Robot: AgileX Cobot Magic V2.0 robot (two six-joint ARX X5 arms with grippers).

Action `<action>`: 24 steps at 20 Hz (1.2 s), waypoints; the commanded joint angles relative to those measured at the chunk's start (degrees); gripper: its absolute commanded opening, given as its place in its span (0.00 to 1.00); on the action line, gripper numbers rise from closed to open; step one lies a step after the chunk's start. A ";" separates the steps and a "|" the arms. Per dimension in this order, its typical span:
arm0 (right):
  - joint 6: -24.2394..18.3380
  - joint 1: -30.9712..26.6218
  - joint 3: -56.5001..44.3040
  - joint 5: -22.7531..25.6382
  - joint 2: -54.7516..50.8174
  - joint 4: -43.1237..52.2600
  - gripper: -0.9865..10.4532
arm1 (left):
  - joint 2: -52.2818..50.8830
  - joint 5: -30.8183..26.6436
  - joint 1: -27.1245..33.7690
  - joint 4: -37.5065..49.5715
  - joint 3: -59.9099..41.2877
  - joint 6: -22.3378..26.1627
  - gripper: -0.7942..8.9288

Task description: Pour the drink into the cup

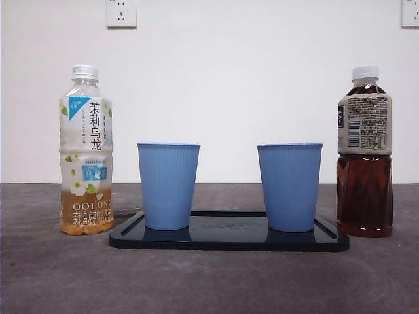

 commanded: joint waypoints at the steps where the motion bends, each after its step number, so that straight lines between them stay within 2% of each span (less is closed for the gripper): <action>1: -0.22 0.24 0.79 0.04 0.35 0.39 0.43 | 0.22 0.26 -0.11 0.42 1.07 0.72 0.54; 6: 0.22 0.24 0.79 0.04 0.35 0.50 0.43 | 0.22 0.26 -0.11 0.44 1.07 0.72 0.54; 9: 3.06 0.24 0.66 0.26 0.37 2.45 0.43 | 0.22 0.26 -0.11 0.55 1.07 0.72 0.54; 12: 6.67 0.24 0.61 4.57 0.37 8.37 0.43 | 0.22 0.26 -0.11 0.63 1.07 0.74 0.54; 15: 10.23 0.24 -0.94 4.98 0.76 14.95 0.43 | 0.22 0.26 -0.11 0.63 1.07 0.74 0.54; 18: 15.28 0.24 -7.54 4.92 1.09 23.96 0.43 | 0.17 0.26 -0.11 0.66 1.07 0.74 0.54; 20: 17.33 0.26 -12.55 6.71 1.27 30.42 0.43 | 0.11 0.26 -0.11 0.68 1.07 0.74 0.54; 24: 19.32 0.63 -19.19 9.25 3.96 39.82 0.43 | 0.09 0.26 -0.11 0.68 1.07 0.74 0.54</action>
